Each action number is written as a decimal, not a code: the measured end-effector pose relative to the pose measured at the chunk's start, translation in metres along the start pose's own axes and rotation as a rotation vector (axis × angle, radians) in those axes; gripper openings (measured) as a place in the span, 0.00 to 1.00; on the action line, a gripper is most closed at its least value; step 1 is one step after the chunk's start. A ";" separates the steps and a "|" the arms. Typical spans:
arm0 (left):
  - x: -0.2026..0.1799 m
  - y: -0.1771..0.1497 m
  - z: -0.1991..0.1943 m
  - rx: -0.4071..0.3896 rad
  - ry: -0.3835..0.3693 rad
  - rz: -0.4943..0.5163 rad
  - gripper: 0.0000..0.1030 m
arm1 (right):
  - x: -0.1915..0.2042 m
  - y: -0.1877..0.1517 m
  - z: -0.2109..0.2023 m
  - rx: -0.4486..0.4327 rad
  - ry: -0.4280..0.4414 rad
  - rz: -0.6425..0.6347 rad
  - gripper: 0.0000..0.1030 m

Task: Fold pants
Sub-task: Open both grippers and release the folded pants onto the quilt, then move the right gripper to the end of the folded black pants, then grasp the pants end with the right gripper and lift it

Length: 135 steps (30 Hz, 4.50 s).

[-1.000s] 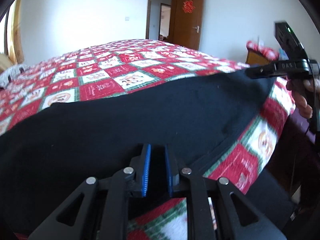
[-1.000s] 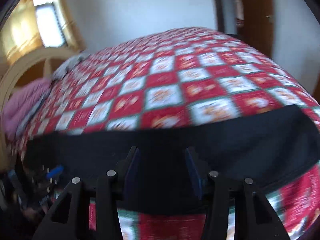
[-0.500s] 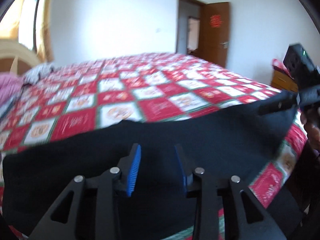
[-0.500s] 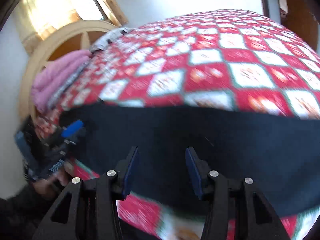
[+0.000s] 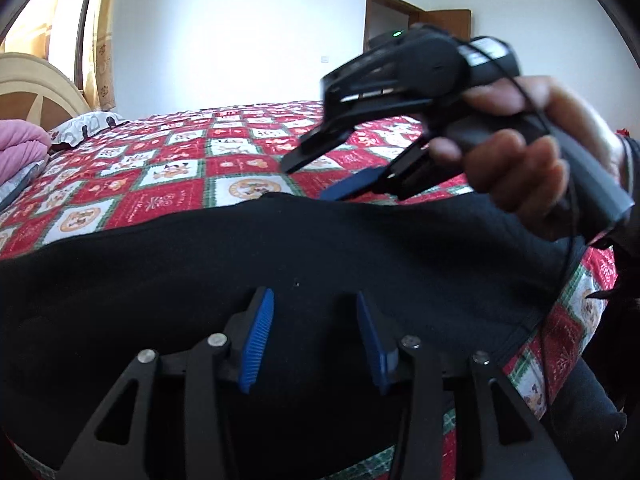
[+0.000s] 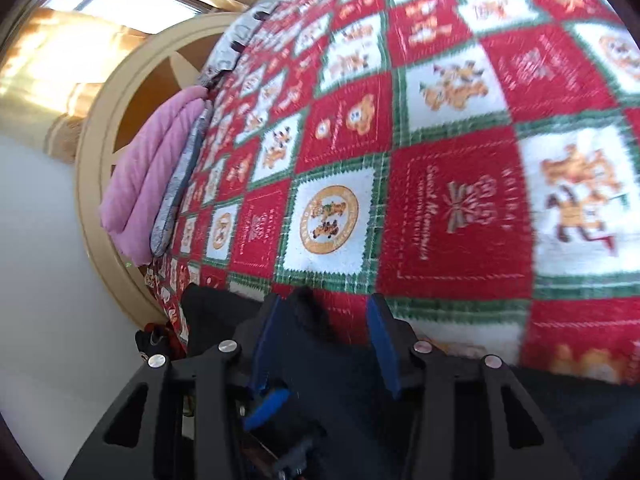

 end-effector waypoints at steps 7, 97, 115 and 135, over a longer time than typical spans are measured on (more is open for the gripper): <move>0.000 0.001 0.000 -0.009 -0.016 -0.014 0.45 | 0.019 -0.003 0.028 0.075 0.028 -0.034 0.10; -0.095 0.012 0.032 0.129 -0.052 0.114 0.75 | -0.298 -0.179 -0.491 -0.978 -0.417 0.565 0.45; -0.097 0.010 0.030 0.105 -0.063 0.110 0.80 | -0.296 -0.180 -0.495 -1.103 -0.307 0.499 0.11; -0.044 0.020 0.007 0.073 -0.020 -0.065 0.80 | -0.129 -0.131 -0.395 -0.933 -0.342 -0.001 0.10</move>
Point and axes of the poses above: each gripper's, at about its wrist camera, not at the fingertips, and z roughly the way its jaws point, x to its left, y to its top, the point moved 9 cm from there along z, roughly the way its jaws point, and after that the axes turned 2 degrees about -x, right-handed, at the moved point
